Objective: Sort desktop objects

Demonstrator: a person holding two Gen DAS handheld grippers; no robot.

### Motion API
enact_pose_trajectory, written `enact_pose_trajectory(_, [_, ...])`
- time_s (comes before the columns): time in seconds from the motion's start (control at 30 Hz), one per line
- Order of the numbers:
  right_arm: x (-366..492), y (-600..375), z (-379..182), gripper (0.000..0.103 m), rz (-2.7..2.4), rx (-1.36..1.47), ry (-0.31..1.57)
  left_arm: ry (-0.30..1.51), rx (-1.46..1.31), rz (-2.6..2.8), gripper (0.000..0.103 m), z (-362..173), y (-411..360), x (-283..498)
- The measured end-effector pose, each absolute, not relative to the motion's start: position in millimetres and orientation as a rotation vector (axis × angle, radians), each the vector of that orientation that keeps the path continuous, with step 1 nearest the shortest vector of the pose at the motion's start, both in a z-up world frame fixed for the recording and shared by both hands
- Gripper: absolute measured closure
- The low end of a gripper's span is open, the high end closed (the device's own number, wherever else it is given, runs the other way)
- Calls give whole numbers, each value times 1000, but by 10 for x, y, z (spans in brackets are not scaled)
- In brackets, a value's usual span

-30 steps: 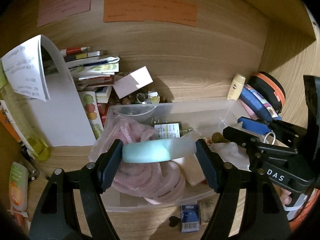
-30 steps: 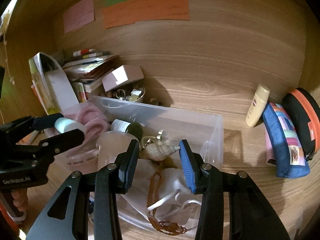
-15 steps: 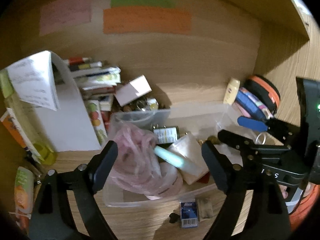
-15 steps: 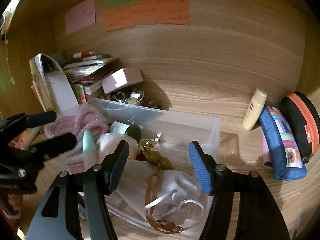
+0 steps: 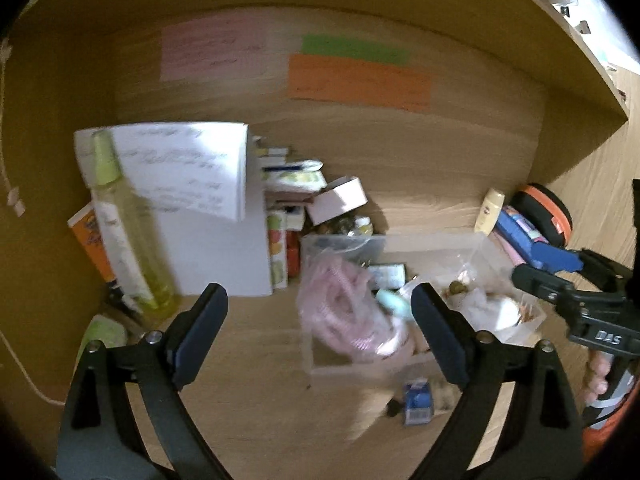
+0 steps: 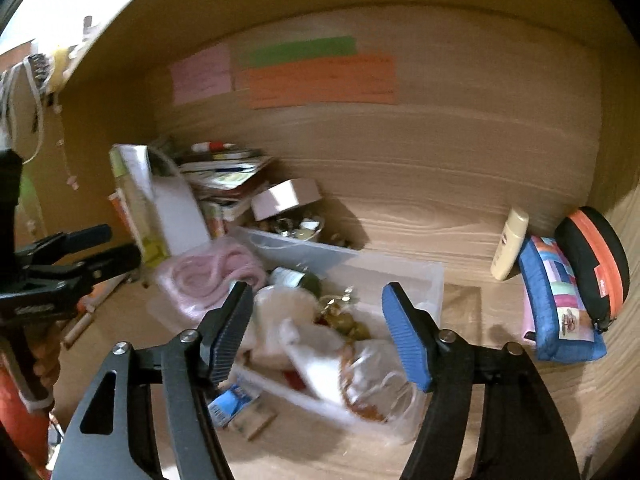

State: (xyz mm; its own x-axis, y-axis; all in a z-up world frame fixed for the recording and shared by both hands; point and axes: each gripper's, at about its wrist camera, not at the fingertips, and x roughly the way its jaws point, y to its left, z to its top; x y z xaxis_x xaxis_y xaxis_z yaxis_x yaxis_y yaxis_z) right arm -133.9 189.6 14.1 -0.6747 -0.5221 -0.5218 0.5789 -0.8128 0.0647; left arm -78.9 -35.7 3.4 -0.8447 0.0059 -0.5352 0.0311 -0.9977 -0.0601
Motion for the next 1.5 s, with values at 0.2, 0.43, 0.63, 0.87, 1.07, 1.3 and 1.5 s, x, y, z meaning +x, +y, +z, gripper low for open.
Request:
enact_pose_trajectory(0.2, [-1044,1830,52,39,-2393,734,224,119,926,-2974,9,-145,-473,-640])
enact_pose_trajectory(0.43, [-838,1762,-194,39,-2340,827,259,138,1041,-2946,9,-448,-534,-543])
enact_pose_trajectory(0.63, [-895,1674,-530,39,-2241,1002,232,153,1143,-2930,9,-698,-521,-499])
enact_pose_trajectory(0.87, [-1040,1519,-814,44,-2199,1138,305,146,1208,-2941,9,-865,-438,-493])
enact_pose_trajectory(1.07, [-1053,1394,-890,48,-2198,1139,400,105,1242,-2953,9,-903,-336,-559])
enact_pose_trajectory(1.3, [-1108,1370,-881,57,-2176,1125,385,44,1285,-2956,9,-944,-197,-660])
enact_pose_trajectory(1.5, [-1146,1484,-867,65,-2167,1144,370,-33,1313,-2944,9,-975,-55,-767])
